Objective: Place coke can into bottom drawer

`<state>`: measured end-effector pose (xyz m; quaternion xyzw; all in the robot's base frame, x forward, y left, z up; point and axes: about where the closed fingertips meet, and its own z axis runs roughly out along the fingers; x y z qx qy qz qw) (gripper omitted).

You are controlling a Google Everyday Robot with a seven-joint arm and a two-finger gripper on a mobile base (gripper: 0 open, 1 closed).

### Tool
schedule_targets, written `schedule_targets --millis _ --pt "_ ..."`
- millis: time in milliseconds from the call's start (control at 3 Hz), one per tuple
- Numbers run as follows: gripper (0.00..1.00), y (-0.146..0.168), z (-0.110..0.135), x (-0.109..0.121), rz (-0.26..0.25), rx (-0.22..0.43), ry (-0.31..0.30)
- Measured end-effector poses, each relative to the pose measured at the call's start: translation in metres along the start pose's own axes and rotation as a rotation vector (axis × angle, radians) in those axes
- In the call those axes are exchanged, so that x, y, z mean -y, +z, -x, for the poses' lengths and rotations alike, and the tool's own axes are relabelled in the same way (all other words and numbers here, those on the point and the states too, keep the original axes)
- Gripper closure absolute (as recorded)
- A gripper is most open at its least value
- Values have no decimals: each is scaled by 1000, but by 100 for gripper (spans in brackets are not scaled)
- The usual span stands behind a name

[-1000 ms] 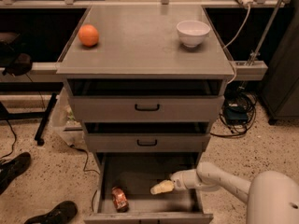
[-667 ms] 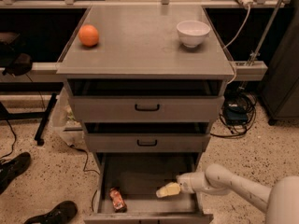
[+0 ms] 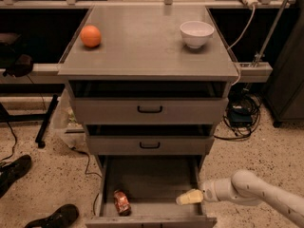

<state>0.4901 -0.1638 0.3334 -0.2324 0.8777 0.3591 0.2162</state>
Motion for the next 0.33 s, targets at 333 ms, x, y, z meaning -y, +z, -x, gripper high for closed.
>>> schedule_targets --millis 333 --pt "0 -1 1 0 -2 1 -2"
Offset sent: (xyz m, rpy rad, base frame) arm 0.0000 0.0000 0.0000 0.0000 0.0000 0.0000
